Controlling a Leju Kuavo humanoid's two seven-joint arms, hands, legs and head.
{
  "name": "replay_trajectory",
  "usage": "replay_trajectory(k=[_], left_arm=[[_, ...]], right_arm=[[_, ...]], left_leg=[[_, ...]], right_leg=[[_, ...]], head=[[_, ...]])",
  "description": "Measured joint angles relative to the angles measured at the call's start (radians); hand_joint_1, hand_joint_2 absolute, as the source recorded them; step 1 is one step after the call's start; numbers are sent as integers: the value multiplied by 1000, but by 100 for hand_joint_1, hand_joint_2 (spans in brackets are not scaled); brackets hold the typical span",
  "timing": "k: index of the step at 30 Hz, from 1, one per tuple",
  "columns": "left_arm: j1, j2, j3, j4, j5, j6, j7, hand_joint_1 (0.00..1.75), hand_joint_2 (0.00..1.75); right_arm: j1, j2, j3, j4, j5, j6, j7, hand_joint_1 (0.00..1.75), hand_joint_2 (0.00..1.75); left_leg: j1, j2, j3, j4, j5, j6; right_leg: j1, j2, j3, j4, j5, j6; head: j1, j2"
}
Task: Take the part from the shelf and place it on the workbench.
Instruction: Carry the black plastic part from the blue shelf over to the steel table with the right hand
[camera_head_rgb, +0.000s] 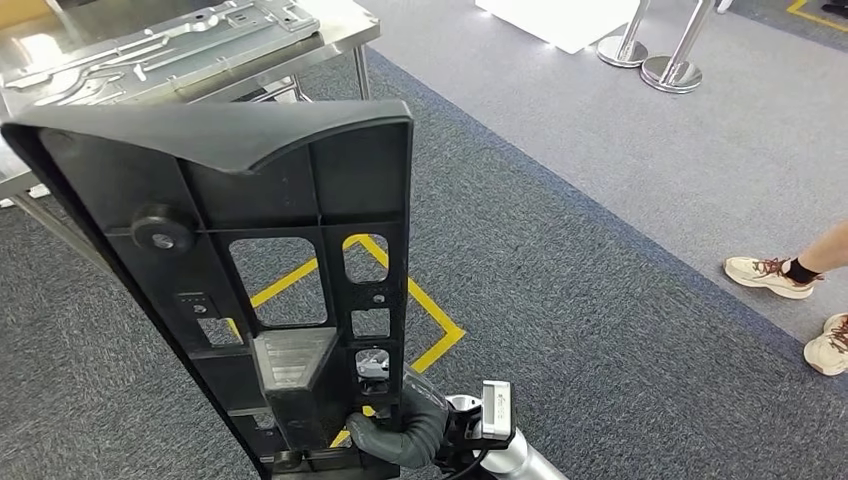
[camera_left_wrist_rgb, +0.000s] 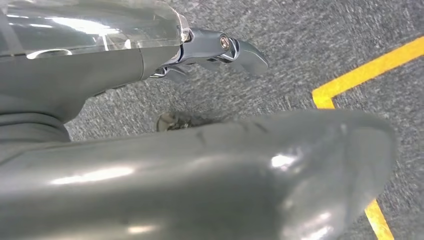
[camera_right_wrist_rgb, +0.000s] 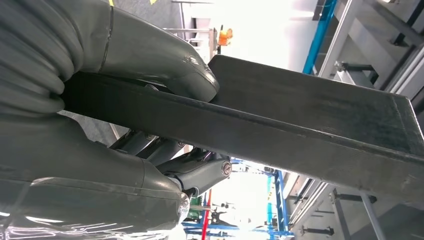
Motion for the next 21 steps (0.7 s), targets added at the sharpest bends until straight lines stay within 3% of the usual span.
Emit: replay_trajectory(k=[2, 6, 7, 9, 10, 11, 12, 13, 15, 16, 18, 21], left_arm=[[-2, 0, -1, 0, 0, -1, -1, 0, 0], [-1, 0, -2, 0, 0, -3, -4, 0, 0], [-2, 0, -2, 0, 0, -3, -4, 0, 0], [-3, 0, -3, 0, 0, -4, -6, 0, 0], [-2, 0, -3, 0, 0, -4, -6, 0, 0], [-2, 0, -4, 0, 0, -4, -7, 0, 0], [-2, 0, -4, 0, 0, -4, -8, 0, 0], [-2, 0, -5, 0, 0, -4, -9, 0, 0], [-3, -1, -6, 0, 0, -5, -11, 0, 0], [-3, -2, -7, 0, 0, -6, -12, 0, 0], [-3, -4, -8, 0, 0, -8, -12, 0, 0], [-3, -4, -8, 0, 0, -9, -14, 0, 0]], right_arm=[[0, 0, 0, -1, 0, 0, 1, 175, 175], [0, 0, -1, -3, 2, 1, 2, 175, 175], [0, 0, -2, -4, 2, 1, 2, 175, 175], [2, 0, -2, -6, 3, 0, 2, 175, 175], [3, 0, -2, -6, 3, 0, 2, 175, 175], [5, 0, -2, -6, 3, 0, 3, 175, 175], [6, 0, -2, -6, 3, 0, 3, 175, 175], [6, 0, -2, -7, 3, 0, 3, 175, 175], [5, 0, -2, -8, 3, 1, 3, 175, 175], [4, 0, -2, -9, 4, 1, 3, 175, 175], [3, 0, -2, -10, 4, 1, 4, 175, 175], [2, 1, -2, -14, 5, 1, 4, 175, 175]], left_leg=[[-4, 1, 30, -64, 13, 13], [-3, -3, 33, -72, 16, 40], [-2, -3, 34, -75, 18, 46], [-2, -2, 33, -75, 18, 53], [-4, -3, 32, -75, 18, 54], [-5, -3, 32, -74, 17, 55], [-6, -5, 33, -74, 17, 55], [-6, -6, 35, -73, 16, 54], [-9, -10, 38, -72, 14, 51], [-11, -10, 38, -72, 13, 47], [-12, -11, 36, -72, 12, 37], [-10, -9, 33, -61, 0, 20]], right_leg=[[4, 0, -2, 4, -2, 10], [2, 0, -10, 24, -18, 32], [1, 1, -26, 62, -42, 36], [-1, 3, -90, 193, -106, 41], [-2, 4, -122, 257, -129, 42], [-2, 4, -142, 293, -134, 42], [-2, 4, -142, 288, -118, 40], [-2, 4, -121, 241, -86, 36], [4, 6, -52, 97, -19, 22], [7, 6, -27, 43, -2, 17], [13, 7, -13, 7, 1, 10], [7, 6, -7, -7, 8, -3]], head=[[0, 0], [0, 0], [0, 0], [0, 0], [0, 0], [0, 0], [0, 0], [0, 0], [0, 0], [0, 0], [0, 0], [0, 0]])
